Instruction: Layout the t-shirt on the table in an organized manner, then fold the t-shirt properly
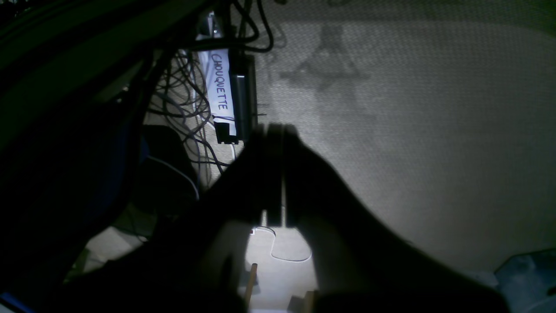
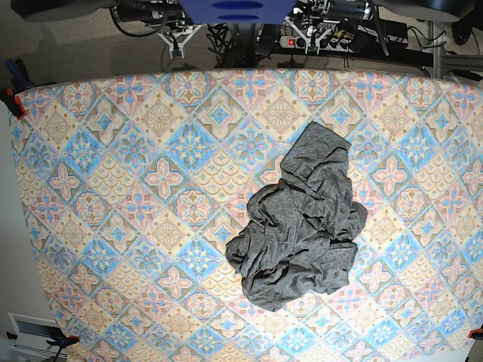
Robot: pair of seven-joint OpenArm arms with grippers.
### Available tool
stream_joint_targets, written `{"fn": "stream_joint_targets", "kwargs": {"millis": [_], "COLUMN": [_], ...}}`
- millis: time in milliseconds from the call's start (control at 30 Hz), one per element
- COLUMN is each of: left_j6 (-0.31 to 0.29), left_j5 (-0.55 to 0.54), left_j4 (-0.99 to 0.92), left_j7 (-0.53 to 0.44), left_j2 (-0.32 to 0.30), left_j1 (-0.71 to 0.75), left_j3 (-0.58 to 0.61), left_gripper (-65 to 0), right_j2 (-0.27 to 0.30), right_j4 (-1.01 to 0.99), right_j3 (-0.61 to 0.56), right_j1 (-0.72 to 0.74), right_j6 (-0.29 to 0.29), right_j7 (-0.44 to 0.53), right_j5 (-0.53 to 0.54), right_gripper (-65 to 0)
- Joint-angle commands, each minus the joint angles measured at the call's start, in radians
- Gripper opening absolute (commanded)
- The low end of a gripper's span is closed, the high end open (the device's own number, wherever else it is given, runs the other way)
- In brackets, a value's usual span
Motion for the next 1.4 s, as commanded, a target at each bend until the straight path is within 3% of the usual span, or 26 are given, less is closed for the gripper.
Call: {"fn": "stream_joint_targets", "kwargs": {"millis": [0,767,967,1167,1367], "left_j6": [-0.002,-0.002,-0.002,-0.002,-0.002], "left_j5": [0.004,0.006,0.004,0.006,0.006], "left_j4": [-0.002,-0.002,0.002,0.001,0.002], "left_j7": [0.002,0.002,-0.002,-0.203,-0.520], "left_j2": [0.002,-0.006,-0.030,-0.045,-0.065], "left_j1": [0.005,0.006,0.029,0.094,0.194], "left_j3": [-0.001,0.002,0.000,0.002,0.002], "left_gripper": [-56.6,-56.9,-57.0,-57.0,-57.0], "right_j2": [0.004,0.022,0.034,0.034,0.034], "right_j4": [-0.002,-0.002,-0.008,-0.007,-0.008], "right_j3": [0.002,0.007,0.099,0.098,0.098], "right_j1": [-0.003,-0.006,-0.071,-0.143,-0.213], "right_j6": [0.004,0.004,0.004,0.004,0.004], "right_j7": [0.001,0.007,0.142,0.317,0.542], "right_j5": [0.001,0.004,0.001,-0.001,-0.001], "right_gripper": [-65.0,-65.0,-65.0,-65.0,-65.0]}}
